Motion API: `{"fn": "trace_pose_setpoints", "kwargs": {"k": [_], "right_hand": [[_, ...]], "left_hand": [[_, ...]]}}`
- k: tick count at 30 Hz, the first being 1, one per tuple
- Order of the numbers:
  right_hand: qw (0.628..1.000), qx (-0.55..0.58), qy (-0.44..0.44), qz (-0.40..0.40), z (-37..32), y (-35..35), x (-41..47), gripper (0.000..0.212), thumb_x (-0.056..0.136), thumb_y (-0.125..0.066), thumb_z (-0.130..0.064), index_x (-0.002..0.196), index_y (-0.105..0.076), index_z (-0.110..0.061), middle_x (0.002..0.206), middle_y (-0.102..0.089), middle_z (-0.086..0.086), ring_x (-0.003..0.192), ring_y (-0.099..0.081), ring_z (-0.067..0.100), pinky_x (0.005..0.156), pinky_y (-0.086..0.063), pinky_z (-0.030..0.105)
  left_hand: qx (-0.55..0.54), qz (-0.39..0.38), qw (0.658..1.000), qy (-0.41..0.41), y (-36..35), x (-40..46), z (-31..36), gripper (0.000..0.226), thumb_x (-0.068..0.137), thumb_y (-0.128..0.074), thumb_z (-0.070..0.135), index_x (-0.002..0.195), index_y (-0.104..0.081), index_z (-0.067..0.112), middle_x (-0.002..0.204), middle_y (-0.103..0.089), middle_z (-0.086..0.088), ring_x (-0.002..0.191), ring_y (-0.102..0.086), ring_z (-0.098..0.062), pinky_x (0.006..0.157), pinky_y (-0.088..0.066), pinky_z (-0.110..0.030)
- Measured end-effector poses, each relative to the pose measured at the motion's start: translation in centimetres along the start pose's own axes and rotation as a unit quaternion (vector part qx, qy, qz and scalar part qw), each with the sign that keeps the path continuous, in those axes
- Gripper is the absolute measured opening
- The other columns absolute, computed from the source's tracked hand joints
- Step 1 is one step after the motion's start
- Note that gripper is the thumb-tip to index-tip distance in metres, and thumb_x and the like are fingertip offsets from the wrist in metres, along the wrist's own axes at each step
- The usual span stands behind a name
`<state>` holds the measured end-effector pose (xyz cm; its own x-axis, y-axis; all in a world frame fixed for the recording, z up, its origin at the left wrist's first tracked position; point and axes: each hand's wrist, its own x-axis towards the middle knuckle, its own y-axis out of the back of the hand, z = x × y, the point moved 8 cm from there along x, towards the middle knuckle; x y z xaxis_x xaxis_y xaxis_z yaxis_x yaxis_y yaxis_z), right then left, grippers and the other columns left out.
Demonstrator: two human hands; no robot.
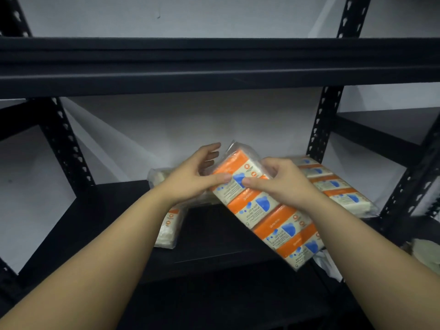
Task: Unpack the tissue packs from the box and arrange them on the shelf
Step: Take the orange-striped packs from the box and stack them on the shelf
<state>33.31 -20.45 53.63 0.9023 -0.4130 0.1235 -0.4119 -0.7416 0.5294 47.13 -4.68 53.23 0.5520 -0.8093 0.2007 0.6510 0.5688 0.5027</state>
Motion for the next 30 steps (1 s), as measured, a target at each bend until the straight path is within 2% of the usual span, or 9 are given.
{"fn": "trace_pose_setpoints", "kwargs": {"k": [3,5,9,12,17,20,23,26,30], "right_hand": [[0.999,-0.008,0.016,-0.041,-0.5,-0.3,-0.4,0.039,0.082,-0.082,-0.048,0.112,-0.067,-0.027,0.093,-0.080,-0.010,0.078,-0.079,0.012,0.066,-0.063,0.029],[0.998,-0.023,0.016,-0.054,-0.3,-0.4,-0.5,0.039,0.085,-0.081,-0.048,0.115,-0.066,-0.028,0.095,-0.080,-0.010,0.079,-0.079,0.012,0.070,-0.065,0.034],[0.995,-0.082,0.014,-0.064,1.9,-0.5,-1.3,0.049,0.083,-0.080,-0.054,0.125,-0.063,-0.034,0.101,-0.078,-0.011,0.082,-0.077,0.005,0.073,-0.065,0.033],[0.988,-0.148,0.012,-0.035,4.6,-0.8,-2.6,0.072,0.078,-0.081,-0.061,0.141,-0.053,-0.039,0.124,-0.067,-0.017,0.098,-0.069,-0.002,0.073,-0.057,0.022],[0.970,-0.241,-0.012,-0.010,7.9,-2.9,-4.9,0.101,0.063,-0.076,-0.082,0.148,-0.037,-0.042,0.130,-0.054,-0.018,0.120,-0.054,0.007,0.105,-0.048,0.045],[0.974,-0.224,-0.018,-0.014,8.7,-4.2,-5.8,0.102,0.058,-0.079,-0.083,0.142,-0.034,-0.047,0.126,-0.055,-0.022,0.115,-0.055,0.005,0.104,-0.048,0.045],[0.974,-0.227,-0.020,0.005,8.9,-4.2,-5.5,0.101,0.055,-0.077,-0.087,0.138,-0.035,-0.047,0.123,-0.057,-0.022,0.112,-0.056,0.007,0.102,-0.049,0.047],[0.964,-0.264,-0.017,0.031,8.4,-3.5,-4.2,0.101,0.057,-0.072,-0.091,0.140,-0.039,-0.043,0.127,-0.058,-0.016,0.117,-0.054,0.013,0.105,-0.044,0.049],[0.954,-0.298,-0.008,0.025,7.9,-3.1,-2.4,0.094,0.063,-0.069,-0.090,0.142,-0.043,-0.047,0.131,-0.057,-0.013,0.124,-0.051,0.018,0.105,-0.038,0.051]], "left_hand": [[-0.030,-0.025,0.999,0.009,-1.1,0.2,0.6,0.059,0.086,-0.083,0.035,0.138,-0.055,0.029,0.122,-0.074,0.006,0.110,-0.074,-0.015,0.094,-0.062,-0.047],[-0.046,0.000,0.999,0.008,-1.6,-0.4,0.4,0.047,0.090,-0.080,0.030,0.131,-0.058,0.026,0.116,-0.076,0.004,0.104,-0.076,-0.016,0.091,-0.062,-0.047],[-0.036,0.056,0.998,0.002,-3.9,-2.9,-1.7,0.040,0.094,-0.075,0.039,0.128,-0.058,0.026,0.114,-0.075,0.005,0.101,-0.075,-0.010,0.084,-0.063,-0.036],[-0.046,0.094,0.994,0.037,-5.5,-4.7,-3.7,0.036,0.098,-0.068,0.039,0.129,-0.054,0.028,0.110,-0.074,0.009,0.097,-0.074,-0.001,0.074,-0.060,-0.022],[-0.031,0.170,0.982,0.071,-4.5,-5.0,-5.6,0.027,0.102,-0.062,0.040,0.123,-0.055,0.024,0.101,-0.072,0.012,0.087,-0.069,0.010,0.068,-0.053,-0.015],[-0.020,0.197,0.977,0.078,-3.2,-4.4,-5.8,0.032,0.103,-0.059,0.042,0.126,-0.055,0.020,0.102,-0.069,0.014,0.087,-0.069,0.005,0.062,-0.047,-0.008],[-0.015,0.220,0.971,0.089,-2.0,-4.3,-6.5,0.043,0.104,-0.056,0.045,0.138,-0.051,0.018,0.118,-0.067,0.010,0.096,-0.064,0.003,0.069,-0.046,-0.011],[-0.047,0.223,0.969,0.093,-1.0,-4.6,-7.5,0.052,0.103,-0.059,0.045,0.150,-0.041,0.029,0.137,-0.063,0.004,0.110,-0.067,-0.007,0.088,-0.055,-0.028],[0.014,0.187,0.980,0.066,-0.1,-5.2,-7.2,0.054,0.106,-0.055,0.041,0.156,-0.035,0.043,0.149,-0.052,0.017,0.131,-0.056,-0.005,0.110,-0.048,-0.035]]}}
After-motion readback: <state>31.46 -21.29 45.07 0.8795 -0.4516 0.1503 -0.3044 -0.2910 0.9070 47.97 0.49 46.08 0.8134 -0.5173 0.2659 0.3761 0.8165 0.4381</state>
